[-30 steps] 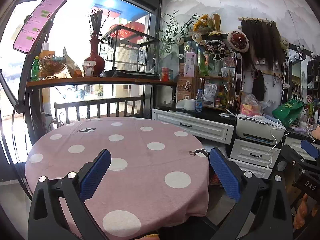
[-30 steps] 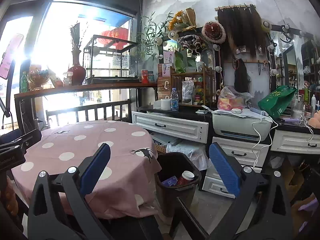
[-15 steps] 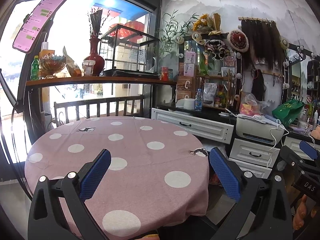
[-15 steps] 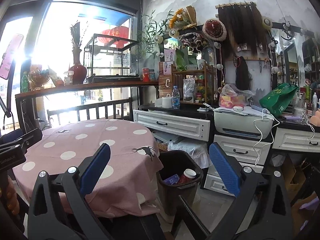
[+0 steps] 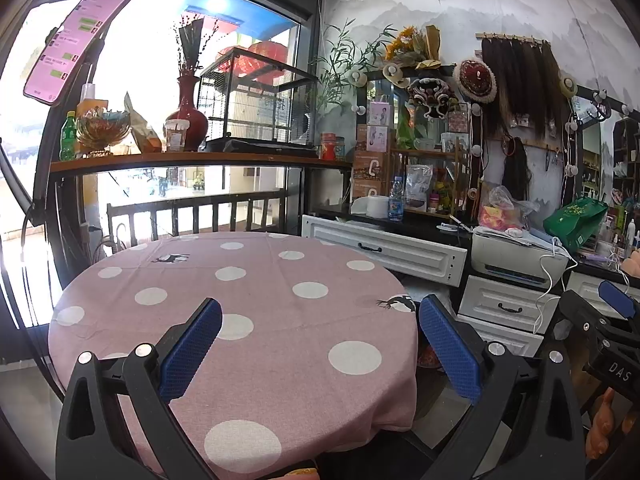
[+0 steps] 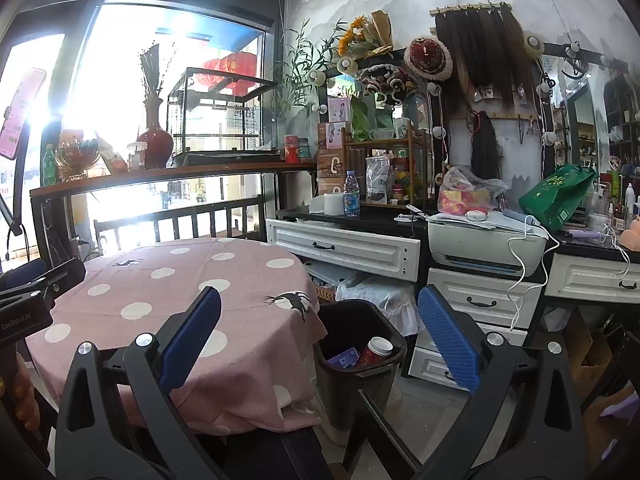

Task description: Collect trash

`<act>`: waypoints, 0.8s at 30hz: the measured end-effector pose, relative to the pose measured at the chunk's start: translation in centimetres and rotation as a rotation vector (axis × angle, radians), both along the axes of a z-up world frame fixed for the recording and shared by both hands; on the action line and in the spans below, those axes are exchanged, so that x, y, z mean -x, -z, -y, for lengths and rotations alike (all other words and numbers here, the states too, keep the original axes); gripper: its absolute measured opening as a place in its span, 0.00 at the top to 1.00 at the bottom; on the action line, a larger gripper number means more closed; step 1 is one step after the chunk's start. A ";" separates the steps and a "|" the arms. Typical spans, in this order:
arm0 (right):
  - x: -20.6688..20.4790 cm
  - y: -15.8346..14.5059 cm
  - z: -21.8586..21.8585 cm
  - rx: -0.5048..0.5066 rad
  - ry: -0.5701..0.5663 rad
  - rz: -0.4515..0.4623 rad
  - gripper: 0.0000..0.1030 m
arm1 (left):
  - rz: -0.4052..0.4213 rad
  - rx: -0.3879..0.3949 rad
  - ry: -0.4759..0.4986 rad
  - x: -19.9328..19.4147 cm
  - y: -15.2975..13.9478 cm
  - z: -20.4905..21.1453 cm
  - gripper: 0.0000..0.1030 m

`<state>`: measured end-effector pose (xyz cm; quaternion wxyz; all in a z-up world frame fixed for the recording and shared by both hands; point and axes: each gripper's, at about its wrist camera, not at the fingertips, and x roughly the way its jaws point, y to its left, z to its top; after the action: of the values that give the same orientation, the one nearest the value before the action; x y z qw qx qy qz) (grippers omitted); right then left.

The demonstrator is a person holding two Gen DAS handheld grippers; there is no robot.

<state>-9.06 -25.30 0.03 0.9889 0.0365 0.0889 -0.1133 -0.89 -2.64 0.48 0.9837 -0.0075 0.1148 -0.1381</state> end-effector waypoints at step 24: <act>-0.2 0.2 0.0 -0.005 -0.002 -0.009 0.06 | -0.006 -0.003 0.004 -0.1 0.0 -0.1 0.05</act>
<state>-8.84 -25.34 -0.12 0.9886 0.0382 0.0934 -0.1121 -0.77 -2.58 0.44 0.9831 -0.0064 0.1182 -0.1398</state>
